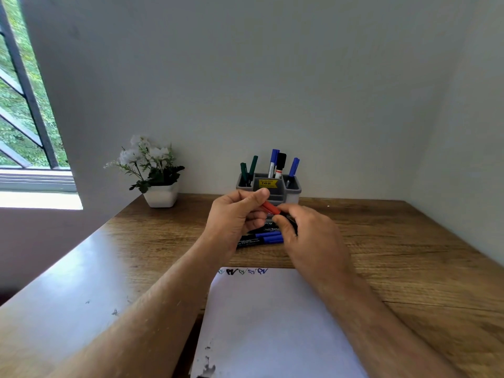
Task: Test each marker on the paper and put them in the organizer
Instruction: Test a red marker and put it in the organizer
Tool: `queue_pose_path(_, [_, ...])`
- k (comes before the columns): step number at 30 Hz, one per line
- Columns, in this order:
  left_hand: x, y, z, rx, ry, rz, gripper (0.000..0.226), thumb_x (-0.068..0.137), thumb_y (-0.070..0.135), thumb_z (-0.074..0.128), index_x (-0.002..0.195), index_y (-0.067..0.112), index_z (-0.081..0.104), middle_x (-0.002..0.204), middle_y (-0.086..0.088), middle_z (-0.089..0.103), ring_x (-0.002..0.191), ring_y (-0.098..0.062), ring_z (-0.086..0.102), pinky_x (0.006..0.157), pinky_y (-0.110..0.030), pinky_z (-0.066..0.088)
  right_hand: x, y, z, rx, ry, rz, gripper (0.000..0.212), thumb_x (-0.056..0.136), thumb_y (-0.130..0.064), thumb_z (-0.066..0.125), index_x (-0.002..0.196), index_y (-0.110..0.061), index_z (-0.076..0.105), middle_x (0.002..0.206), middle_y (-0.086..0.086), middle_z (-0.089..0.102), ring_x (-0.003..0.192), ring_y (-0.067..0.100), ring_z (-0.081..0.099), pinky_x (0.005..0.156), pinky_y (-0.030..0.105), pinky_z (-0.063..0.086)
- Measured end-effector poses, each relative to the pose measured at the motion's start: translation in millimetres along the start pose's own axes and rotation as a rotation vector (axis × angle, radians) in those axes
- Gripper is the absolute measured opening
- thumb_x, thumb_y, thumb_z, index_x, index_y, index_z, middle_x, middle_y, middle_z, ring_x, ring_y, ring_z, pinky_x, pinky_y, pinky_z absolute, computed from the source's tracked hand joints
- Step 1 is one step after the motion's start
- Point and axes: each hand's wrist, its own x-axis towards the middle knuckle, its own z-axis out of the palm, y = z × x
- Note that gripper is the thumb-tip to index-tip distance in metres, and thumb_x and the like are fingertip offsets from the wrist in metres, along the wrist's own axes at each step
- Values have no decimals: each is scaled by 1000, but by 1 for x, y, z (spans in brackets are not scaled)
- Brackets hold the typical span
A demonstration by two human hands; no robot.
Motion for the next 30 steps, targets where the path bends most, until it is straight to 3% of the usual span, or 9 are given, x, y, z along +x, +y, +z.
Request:
queue_pose_path(4, [-2, 2, 1, -1, -31, -18, 23, 71, 29, 82, 79, 9, 73, 75, -15, 73, 55, -15, 67, 52, -21, 58, 0, 2, 0, -38, -24, 12, 40, 99, -52, 41, 115, -25, 66, 86, -10, 64, 71, 5, 57, 53, 19, 43])
queue_pose_path(6, [-2, 1, 2, -4, -24, -29, 31, 71, 29, 83, 84, 5, 71, 76, -16, 74, 54, -15, 68, 52, -20, 58, 0, 2, 0, -42, -29, 27, 39, 99, -52, 42, 109, -25, 68, 78, -10, 63, 63, 6, 55, 47, 19, 36])
queue_pose_path(9, [-3, 1, 4, -28, -18, -37, 36, 68, 30, 84, 87, 3, 70, 82, -19, 76, 58, -16, 71, 52, -21, 59, 0, 0, -1, -38, -49, 38, 38, 99, -50, 42, 110, -24, 68, 77, -9, 63, 62, 7, 56, 49, 22, 42])
queue_pose_path(15, [-4, 1, 4, -56, -44, -22, 23, 71, 27, 81, 85, 10, 79, 86, -18, 77, 66, -17, 75, 55, -22, 60, 1, 0, -5, -1, -69, 88, 41, 99, -53, 40, 106, -23, 68, 65, -12, 57, 52, 6, 54, 43, 17, 32])
queue_pose_path(24, [-2, 2, 5, -40, 31, 81, 27, 74, 32, 78, 89, 9, 77, 86, -16, 78, 66, -16, 74, 56, -21, 59, 2, -3, -8, -25, -79, 171, 47, 94, -65, 35, 80, -27, 60, 56, -10, 53, 46, 7, 51, 40, 20, 30])
queue_pose_path(27, [0, -3, 5, -53, 128, 140, 23, 85, 29, 73, 95, 8, 72, 85, -13, 78, 66, -14, 73, 59, -21, 60, -1, 0, -8, -20, -88, 222, 36, 99, -50, 43, 97, -23, 68, 68, -10, 63, 57, 6, 57, 44, 20, 37])
queue_pose_path(29, [2, -7, 3, -22, 228, 154, 17, 91, 27, 69, 94, 10, 70, 84, -11, 78, 68, -14, 72, 63, -23, 61, -3, 2, -11, 17, -117, 240, 25, 100, -32, 50, 123, -29, 59, 87, -6, 70, 70, 6, 61, 53, 19, 44])
queue_pose_path(30, [3, -9, 2, 2, 271, 152, 16, 93, 27, 68, 95, 11, 70, 85, -10, 79, 69, -14, 72, 65, -25, 61, -4, 2, -11, 49, -126, 221, 33, 99, -23, 52, 129, -34, 51, 89, -6, 70, 69, 6, 61, 53, 19, 44])
